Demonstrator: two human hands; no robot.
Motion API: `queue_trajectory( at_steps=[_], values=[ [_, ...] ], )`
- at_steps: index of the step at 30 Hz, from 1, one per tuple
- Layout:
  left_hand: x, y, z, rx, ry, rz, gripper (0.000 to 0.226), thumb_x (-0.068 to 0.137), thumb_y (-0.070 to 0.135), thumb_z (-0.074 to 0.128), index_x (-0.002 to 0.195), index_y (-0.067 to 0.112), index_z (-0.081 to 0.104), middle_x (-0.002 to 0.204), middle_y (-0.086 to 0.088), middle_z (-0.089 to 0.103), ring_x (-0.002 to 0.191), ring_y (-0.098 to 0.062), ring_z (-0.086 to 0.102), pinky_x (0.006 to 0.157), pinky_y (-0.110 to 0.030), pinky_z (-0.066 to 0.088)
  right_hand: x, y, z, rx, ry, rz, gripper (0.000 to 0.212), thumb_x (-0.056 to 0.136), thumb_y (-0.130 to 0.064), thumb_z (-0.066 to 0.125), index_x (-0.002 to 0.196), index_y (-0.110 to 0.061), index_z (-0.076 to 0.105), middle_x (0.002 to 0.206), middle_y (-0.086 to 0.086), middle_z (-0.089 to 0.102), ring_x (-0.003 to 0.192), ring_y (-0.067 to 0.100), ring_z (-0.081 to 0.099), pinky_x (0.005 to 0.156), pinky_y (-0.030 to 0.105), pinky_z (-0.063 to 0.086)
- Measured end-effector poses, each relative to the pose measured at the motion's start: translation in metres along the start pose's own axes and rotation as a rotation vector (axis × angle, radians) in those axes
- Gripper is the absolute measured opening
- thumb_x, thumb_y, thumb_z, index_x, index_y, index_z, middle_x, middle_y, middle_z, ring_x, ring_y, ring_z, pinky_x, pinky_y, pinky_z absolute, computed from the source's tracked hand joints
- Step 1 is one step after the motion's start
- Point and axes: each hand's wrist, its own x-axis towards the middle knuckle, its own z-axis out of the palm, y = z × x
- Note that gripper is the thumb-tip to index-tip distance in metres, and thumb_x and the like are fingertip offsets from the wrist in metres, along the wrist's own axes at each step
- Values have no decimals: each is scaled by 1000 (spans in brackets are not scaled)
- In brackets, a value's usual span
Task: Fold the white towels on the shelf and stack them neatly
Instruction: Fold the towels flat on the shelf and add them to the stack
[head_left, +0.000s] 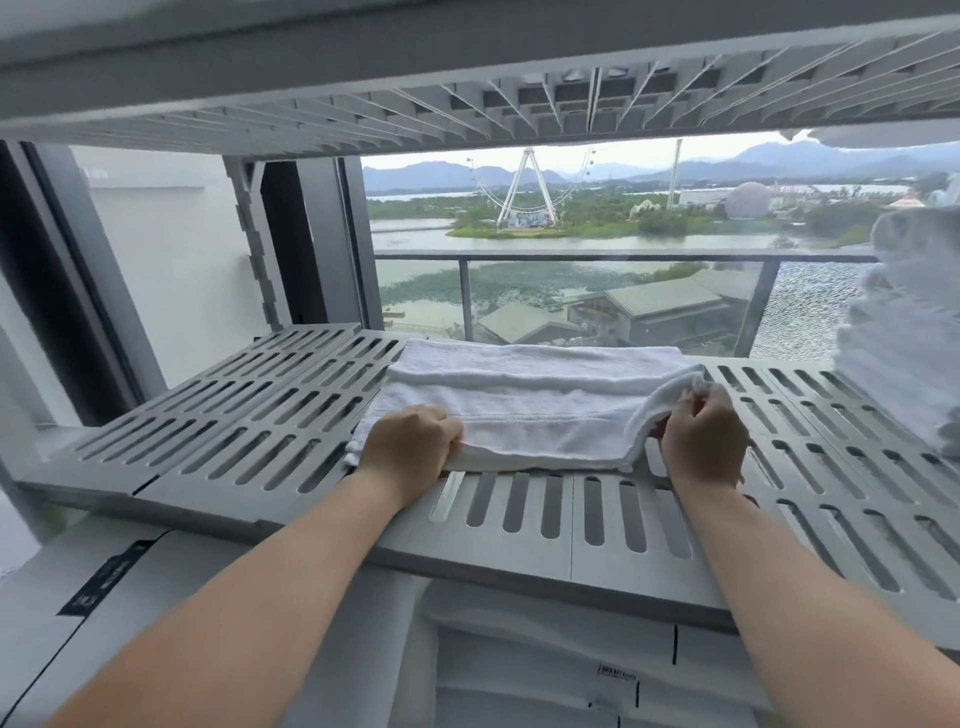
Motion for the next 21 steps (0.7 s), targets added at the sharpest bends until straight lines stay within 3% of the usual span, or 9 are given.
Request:
queue_trajectory(
  at_steps=[4, 6, 9, 11, 13, 15, 17, 19, 21],
  values=[
    [3, -12, -4, -152, -29, 111, 9, 92, 25, 66, 100, 27, 70, 95, 9, 71, 77, -13, 65, 64, -30, 55, -10, -23, 11, -67, -54, -160, 20, 98, -22, 52, 86, -9, 62, 73, 11, 63, 69, 31, 59, 63, 30, 36],
    [-1, -33, -9, -197, -19, 99, 18, 90, 36, 70, 106, 29, 68, 101, 12, 70, 78, -7, 62, 65, -28, 57, -18, -37, 18, -87, -47, -233, 22, 99, -23, 54, 82, -10, 60, 68, 7, 59, 65, 30, 59, 60, 29, 35],
    [-13, -70, -16, -90, -21, 84, 25, 88, 48, 69, 106, 31, 67, 103, 14, 66, 81, -7, 62, 62, -25, 55, -34, -55, 29, -126, -5, -344, 10, 99, -18, 56, 101, -9, 59, 69, 12, 61, 60, 30, 59, 56, 30, 40],
    [-19, -90, -17, -34, -64, 75, 19, 91, 46, 63, 102, 31, 69, 102, 14, 66, 81, -8, 63, 59, -22, 51, -44, -69, 36, -180, -15, -427, 20, 101, -16, 51, 120, -10, 52, 70, 12, 64, 57, 28, 60, 50, 32, 47],
    [-20, -99, -20, -37, -75, 52, 18, 96, 42, 57, 99, 30, 70, 98, 13, 66, 81, -10, 65, 57, -22, 45, -52, -83, 46, -207, -98, -540, 22, 102, -11, 47, 123, -15, 51, 83, 11, 69, 66, 29, 66, 51, 37, 54],
    [-16, -102, -21, -44, -4, 83, 21, 98, 40, 54, 98, 27, 71, 92, 12, 69, 74, -12, 66, 54, -24, 48, -60, -95, 59, -233, -196, -635, 23, 98, -4, 50, 111, -19, 60, 96, 6, 69, 81, 27, 68, 58, 36, 55],
    [-14, -98, -25, -164, 96, 127, 17, 97, 37, 61, 95, 23, 72, 87, 10, 70, 65, -11, 62, 51, -25, 50, -72, -104, 73, -245, -242, -665, 24, 91, 2, 56, 93, -19, 69, 97, 2, 69, 85, 25, 67, 59, 27, 46],
    [-17, -95, -25, -288, 29, 187, 10, 94, 34, 67, 94, 25, 70, 83, 16, 64, 63, -6, 55, 50, -16, 43, -85, -108, 86, -233, -257, -654, 23, 85, 4, 61, 86, -15, 73, 94, 2, 70, 81, 23, 68, 61, 21, 40],
    [-22, -101, -24, -341, -147, 204, 5, 94, 34, 67, 95, 29, 69, 81, 22, 56, 66, -1, 52, 55, -13, 37, -93, -107, 94, -244, -295, -635, 21, 83, 4, 62, 86, -13, 75, 93, 5, 72, 79, 24, 69, 64, 20, 44]
  ],
)
